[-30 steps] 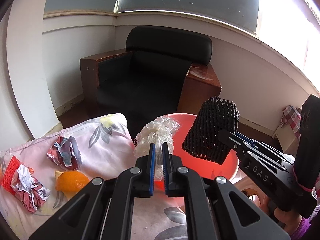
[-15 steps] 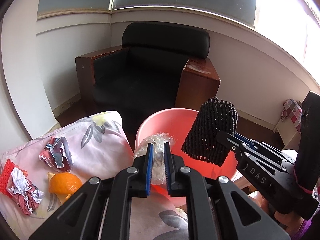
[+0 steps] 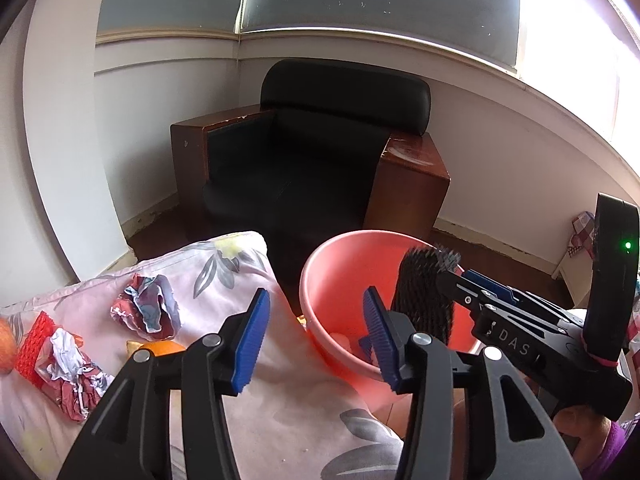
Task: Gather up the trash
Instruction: 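Carry the black net and clear wrap over the pink bucket and open both tools, then withdraw both open tools from the bucket toward the table, then grasp the orange peel with the right tool while the left tool grasps the red foam net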
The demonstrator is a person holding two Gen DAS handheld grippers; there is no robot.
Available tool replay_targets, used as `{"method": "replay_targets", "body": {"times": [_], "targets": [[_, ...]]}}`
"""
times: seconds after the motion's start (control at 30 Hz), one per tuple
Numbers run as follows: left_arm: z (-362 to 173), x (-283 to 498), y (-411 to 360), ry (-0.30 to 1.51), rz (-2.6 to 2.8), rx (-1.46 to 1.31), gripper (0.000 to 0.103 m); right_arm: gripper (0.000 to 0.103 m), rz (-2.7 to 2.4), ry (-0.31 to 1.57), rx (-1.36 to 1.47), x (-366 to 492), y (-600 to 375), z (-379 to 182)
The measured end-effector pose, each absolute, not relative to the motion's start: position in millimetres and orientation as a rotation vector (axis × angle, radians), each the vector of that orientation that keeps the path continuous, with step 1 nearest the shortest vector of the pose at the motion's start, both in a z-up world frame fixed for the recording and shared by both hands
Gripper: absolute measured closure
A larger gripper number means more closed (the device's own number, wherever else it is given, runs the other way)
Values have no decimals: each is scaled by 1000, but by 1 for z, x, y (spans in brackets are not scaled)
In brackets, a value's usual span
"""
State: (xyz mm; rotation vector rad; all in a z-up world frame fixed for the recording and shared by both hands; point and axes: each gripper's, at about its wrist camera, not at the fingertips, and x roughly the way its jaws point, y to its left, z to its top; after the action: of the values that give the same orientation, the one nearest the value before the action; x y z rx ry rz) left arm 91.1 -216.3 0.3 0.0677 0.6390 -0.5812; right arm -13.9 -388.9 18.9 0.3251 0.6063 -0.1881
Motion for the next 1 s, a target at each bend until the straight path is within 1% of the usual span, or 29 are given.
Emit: {"method": "replay_targets", "body": {"times": [0.2,0.53,0.8,1.0], "targets": [[5,84,-184,630,-546,48,54,66,-172,593,302,-18,-374,28],[11,77,-102,608,-416,-28,51,66,-116,600,248,-15,-341,38],[9,78,-32,602,-270,-83,44,66,-45,630,241,-6,-313,39],[3,80,20,608,-164,-99,42,66,21,685,271,8,-294,27]]}}
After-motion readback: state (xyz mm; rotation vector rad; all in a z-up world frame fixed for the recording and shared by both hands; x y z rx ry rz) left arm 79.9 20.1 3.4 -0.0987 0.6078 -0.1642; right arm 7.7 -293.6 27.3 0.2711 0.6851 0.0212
